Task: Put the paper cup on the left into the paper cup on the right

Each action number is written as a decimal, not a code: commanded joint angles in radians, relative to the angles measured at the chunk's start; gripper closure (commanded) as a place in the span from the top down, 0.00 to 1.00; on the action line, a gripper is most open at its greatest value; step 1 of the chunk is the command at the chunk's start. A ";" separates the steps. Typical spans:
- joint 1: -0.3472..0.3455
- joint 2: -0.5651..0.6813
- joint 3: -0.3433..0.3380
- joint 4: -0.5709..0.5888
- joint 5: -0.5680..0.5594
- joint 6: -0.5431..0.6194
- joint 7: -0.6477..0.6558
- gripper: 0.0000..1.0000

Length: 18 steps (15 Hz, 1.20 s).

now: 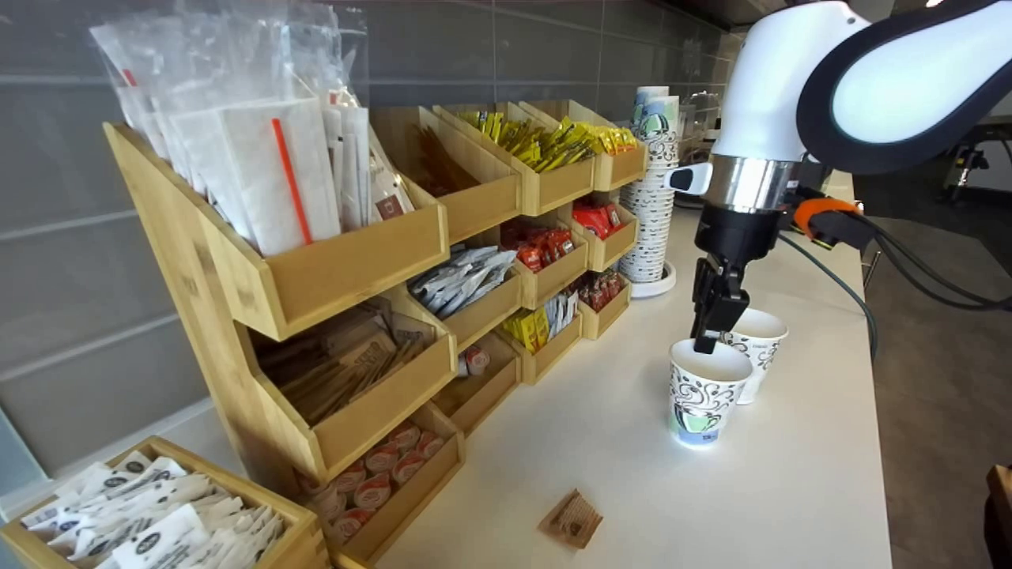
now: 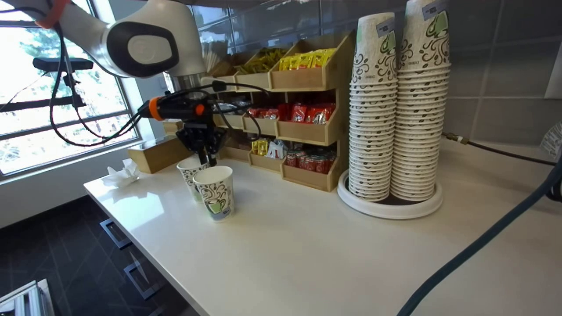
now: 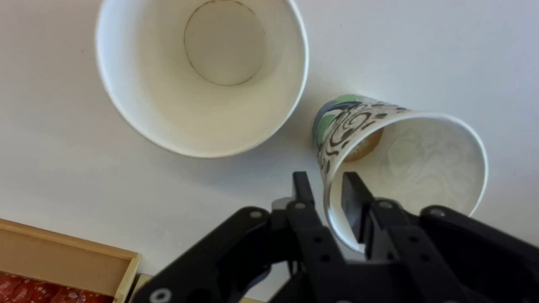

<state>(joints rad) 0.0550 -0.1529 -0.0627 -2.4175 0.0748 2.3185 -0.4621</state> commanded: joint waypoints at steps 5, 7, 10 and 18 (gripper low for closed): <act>-0.004 -0.022 0.003 0.045 0.053 -0.041 -0.049 0.01; -0.008 -0.059 0.005 0.055 0.028 -0.059 -0.034 0.01; -0.006 -0.130 -0.007 0.069 0.043 -0.113 -0.047 0.01; -0.051 -0.330 -0.114 0.080 0.049 -0.211 -0.031 0.01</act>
<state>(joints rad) 0.0188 -0.4111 -0.1427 -2.3290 0.1087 2.1405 -0.4882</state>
